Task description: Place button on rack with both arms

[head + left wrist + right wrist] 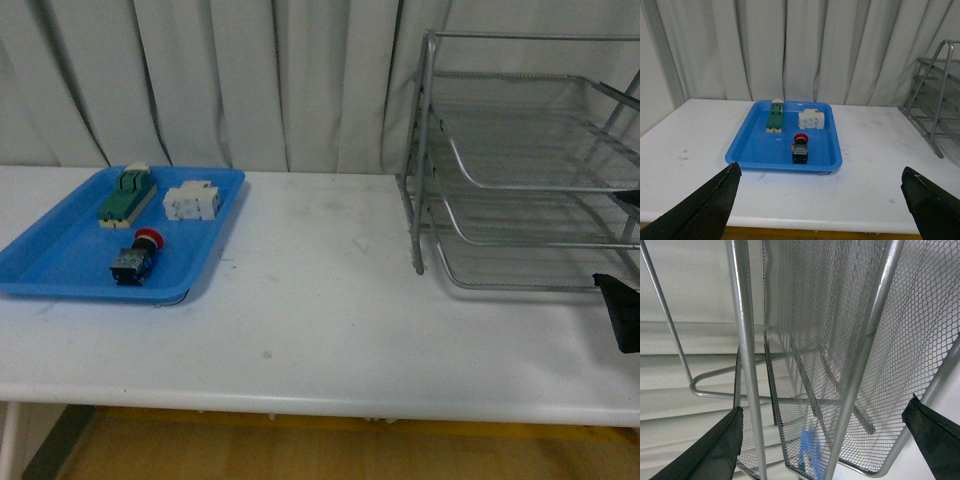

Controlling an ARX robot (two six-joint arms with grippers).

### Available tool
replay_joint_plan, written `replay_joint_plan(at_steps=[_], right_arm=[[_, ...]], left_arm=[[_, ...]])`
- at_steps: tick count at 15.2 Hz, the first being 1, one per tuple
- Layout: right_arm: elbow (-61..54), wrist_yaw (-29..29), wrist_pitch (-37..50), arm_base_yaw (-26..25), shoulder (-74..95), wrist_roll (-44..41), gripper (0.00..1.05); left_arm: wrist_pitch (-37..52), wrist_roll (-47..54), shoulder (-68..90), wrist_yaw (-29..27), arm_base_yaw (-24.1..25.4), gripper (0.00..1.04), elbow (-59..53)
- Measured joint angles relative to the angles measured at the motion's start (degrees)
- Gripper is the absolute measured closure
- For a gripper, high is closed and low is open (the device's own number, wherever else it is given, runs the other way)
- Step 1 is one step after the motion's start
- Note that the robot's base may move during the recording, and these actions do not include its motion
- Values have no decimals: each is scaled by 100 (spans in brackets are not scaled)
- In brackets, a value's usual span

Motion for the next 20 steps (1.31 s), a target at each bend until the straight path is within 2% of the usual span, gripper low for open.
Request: replay_joint_plan(at_steps=[7,8,10,12,16,20], right_arm=[[520,4,0,254,645,-131,6],[634,4,7,254,730,-186,13],[804,2,0,254,863,-278,40],[916,0,-4,251,905,-356,57],[1019,-57,7,208,940,-289,100],[970,-87,39,173,940,-68,100]], left_arm=[[0,0,0,0,0,7,0],[0,2,0,0,0,7,0],[0,2,0,2,0,7,0],[0,0,0,0,0,7,0],[0,2,0,0,0,7,0],[0,0,0,0,0,7,0]])
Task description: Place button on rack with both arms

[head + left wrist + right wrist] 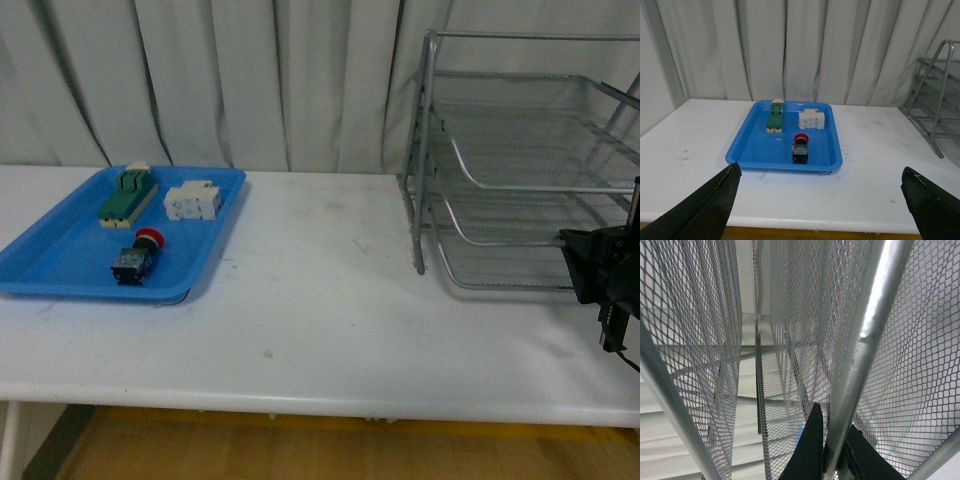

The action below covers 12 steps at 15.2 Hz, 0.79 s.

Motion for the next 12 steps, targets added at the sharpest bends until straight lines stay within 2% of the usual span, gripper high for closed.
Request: replay_joint_plan(at_steps=[4,12], right_arm=[[-485,-26,72,-39,-190,79,100],[-2601,-409,166,-313,-1200,205,101]], left_arm=[[0,0,0,0,0,7,0],[0,0,0,2,0,7,0]])
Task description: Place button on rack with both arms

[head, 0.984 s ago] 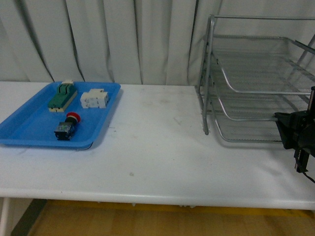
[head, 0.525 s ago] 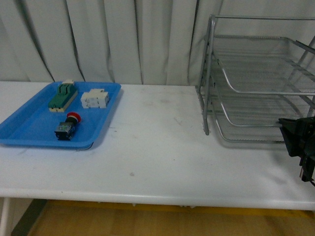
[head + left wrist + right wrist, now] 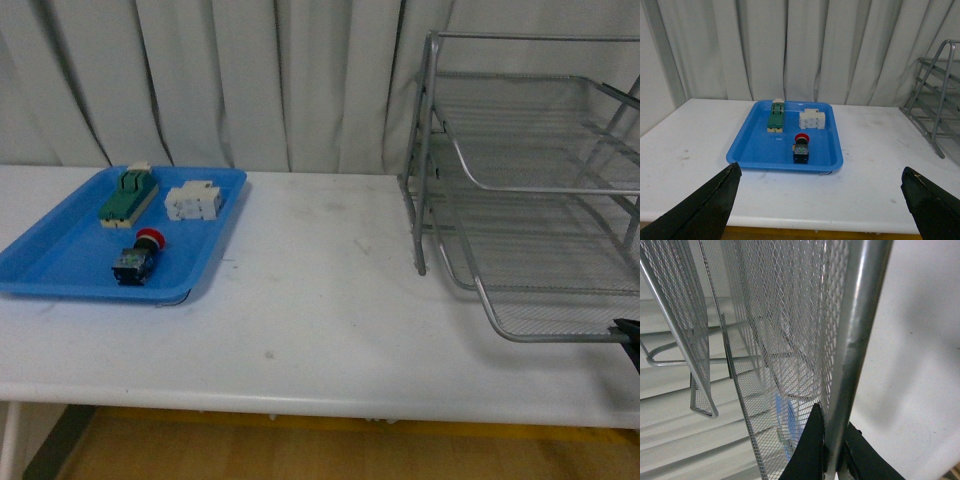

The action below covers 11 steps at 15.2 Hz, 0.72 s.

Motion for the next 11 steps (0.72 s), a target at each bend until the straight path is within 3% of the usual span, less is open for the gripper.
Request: replay_joint_plan(at_steps=[2,3,11], right_arm=[[-72,-85,-4,-63,-55,-4,101],[-72,-83,-11,-66,-55,-28,96],[-748,-28,-205,-367,-649,-129,4]], left_arm=[[-2,2,0,0,0,7,0],[-2,0,0,-2,0,7,0],[0,2,0,0,0,7,0]])
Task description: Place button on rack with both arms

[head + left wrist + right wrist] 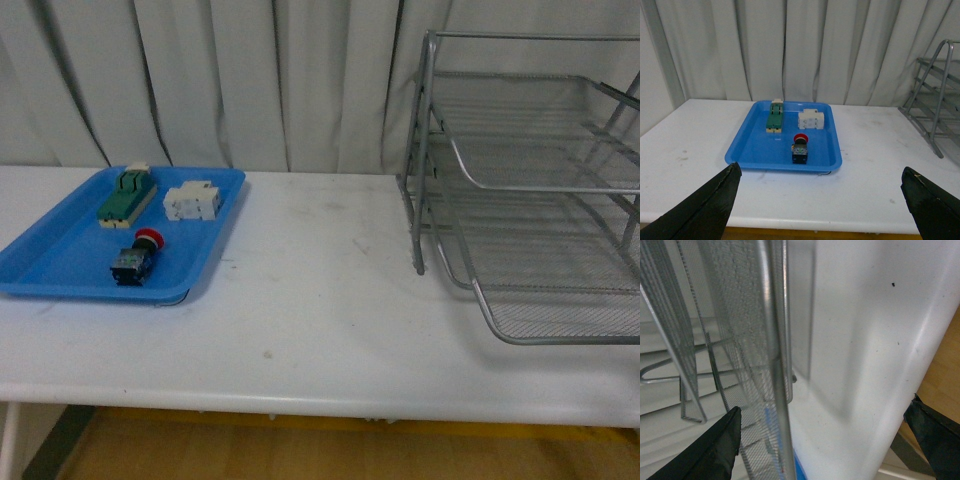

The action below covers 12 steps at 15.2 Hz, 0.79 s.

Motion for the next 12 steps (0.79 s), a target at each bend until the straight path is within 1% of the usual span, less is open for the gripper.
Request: replay_joint_plan(at_steps=[1,3,4,5,6,7,9,10,11,12], right_arm=[[-140,-44,-2,-68,-212,-4,7],[-501,-214,0,-221,-796,28,6],[-647,-98,-59,-221,-1139,-348,10],[-898,201,-77,-216,-1814,-1303,19],[-1088,258,-236,-216,-2726,-2511,28],[-1130,273,-892,-216,-3724,-3762,37],[-1510,264,-2437,-216,-5851,-6461,61],[-1659,247,-3324,-245,-6819,-7355,74],[-1661,251,-3880,-262,-7641,-7779,85],[-1661,251,-4717,-245,-8710,-8067,99]], left_arm=[[0,0,0,-2,0,7,0],[0,-2,0,-2,0,7,0],[0,-2,0,-2,0,7,0],[0,0,0,-2,0,7,0],[0,0,0,0,0,7,0],[-2,-2,0,0,0,7,0],[0,-2,0,-2,0,7,0],[0,-2,0,-2,0,7,0],[0,-2,0,2,0,7,0],[-2,-2,0,0,0,7,0]])
